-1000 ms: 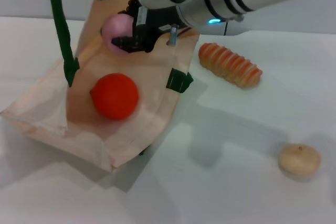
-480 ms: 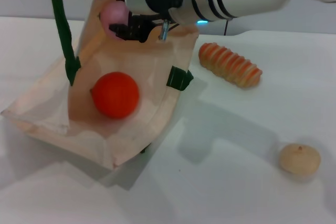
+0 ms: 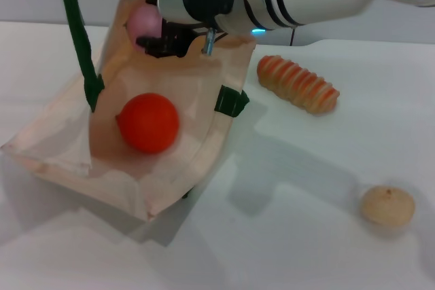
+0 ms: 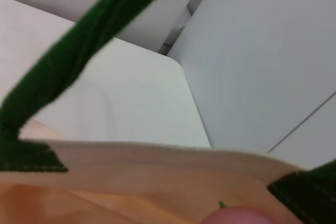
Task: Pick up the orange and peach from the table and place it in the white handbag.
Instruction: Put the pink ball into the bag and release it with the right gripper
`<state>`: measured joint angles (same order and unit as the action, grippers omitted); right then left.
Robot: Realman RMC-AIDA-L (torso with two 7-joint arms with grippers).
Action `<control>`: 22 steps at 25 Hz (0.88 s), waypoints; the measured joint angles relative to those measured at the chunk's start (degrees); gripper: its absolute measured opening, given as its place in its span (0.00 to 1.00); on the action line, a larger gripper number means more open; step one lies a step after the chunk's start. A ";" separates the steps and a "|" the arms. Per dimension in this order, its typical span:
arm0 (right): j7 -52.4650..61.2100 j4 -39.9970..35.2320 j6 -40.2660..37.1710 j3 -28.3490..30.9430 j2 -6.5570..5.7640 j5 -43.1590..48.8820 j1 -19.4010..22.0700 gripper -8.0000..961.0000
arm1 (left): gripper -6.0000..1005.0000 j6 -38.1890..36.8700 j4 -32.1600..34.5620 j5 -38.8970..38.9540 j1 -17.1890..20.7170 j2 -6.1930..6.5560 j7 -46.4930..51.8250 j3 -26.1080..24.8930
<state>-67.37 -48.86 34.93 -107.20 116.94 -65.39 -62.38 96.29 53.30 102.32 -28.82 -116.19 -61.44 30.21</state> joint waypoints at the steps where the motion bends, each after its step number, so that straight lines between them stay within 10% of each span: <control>1: 0.20 -0.32 0.44 0.00 -0.06 0.00 0.04 0.67 | 0.12 0.00 0.00 0.00 0.00 0.00 0.00 0.00; 12: 6.86 -4.88 7.15 2.74 -0.64 6.63 1.71 0.90 | 0.12 0.07 -0.67 0.51 1.10 0.22 0.00 -1.41; 22: 25.37 -25.11 6.36 9.65 -0.61 34.00 15.16 0.93 | 0.13 -0.50 -4.76 0.65 0.50 0.27 -0.14 -6.05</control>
<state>-42.00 -73.97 41.29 -97.55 116.34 -31.39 -47.22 95.79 48.54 102.97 -28.33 -115.92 -61.58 24.15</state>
